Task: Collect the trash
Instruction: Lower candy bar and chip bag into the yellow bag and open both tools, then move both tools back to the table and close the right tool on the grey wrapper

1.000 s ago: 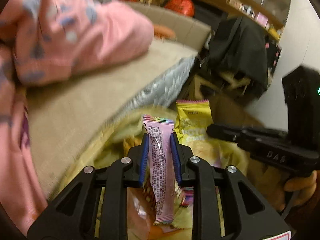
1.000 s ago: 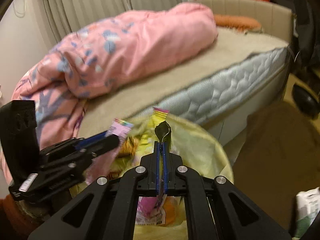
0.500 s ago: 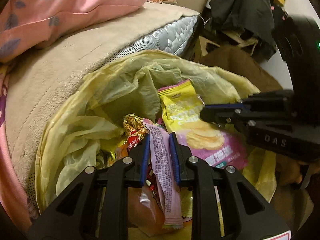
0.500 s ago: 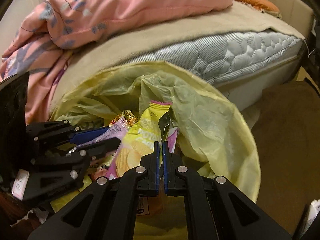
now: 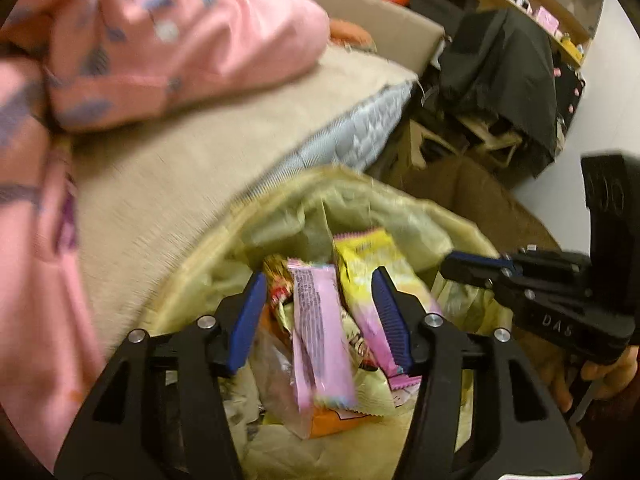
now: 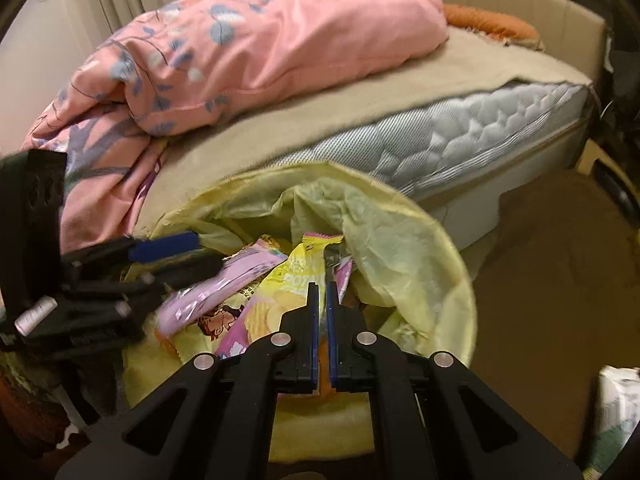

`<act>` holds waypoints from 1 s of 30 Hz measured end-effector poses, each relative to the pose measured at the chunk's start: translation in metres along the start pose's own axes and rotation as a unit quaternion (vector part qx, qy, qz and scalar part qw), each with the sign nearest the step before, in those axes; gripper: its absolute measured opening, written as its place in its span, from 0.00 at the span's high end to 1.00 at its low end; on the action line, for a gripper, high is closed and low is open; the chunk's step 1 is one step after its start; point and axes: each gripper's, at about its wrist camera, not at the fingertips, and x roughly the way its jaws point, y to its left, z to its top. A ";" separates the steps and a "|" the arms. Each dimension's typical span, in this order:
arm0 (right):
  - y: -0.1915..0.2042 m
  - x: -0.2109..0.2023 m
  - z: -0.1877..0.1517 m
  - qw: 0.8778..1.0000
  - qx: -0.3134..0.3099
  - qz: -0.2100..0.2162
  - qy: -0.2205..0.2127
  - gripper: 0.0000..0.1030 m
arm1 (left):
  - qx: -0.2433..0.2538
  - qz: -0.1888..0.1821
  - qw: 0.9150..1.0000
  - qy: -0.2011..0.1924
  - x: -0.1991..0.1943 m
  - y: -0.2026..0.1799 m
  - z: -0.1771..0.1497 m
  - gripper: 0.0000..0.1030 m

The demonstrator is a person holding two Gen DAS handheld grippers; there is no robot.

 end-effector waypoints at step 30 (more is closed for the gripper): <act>-0.120 -0.206 -0.157 0.975 0.105 -0.173 -0.096 0.35 | 0.122 -0.116 0.986 0.010 -0.005 -0.205 -0.030 0.48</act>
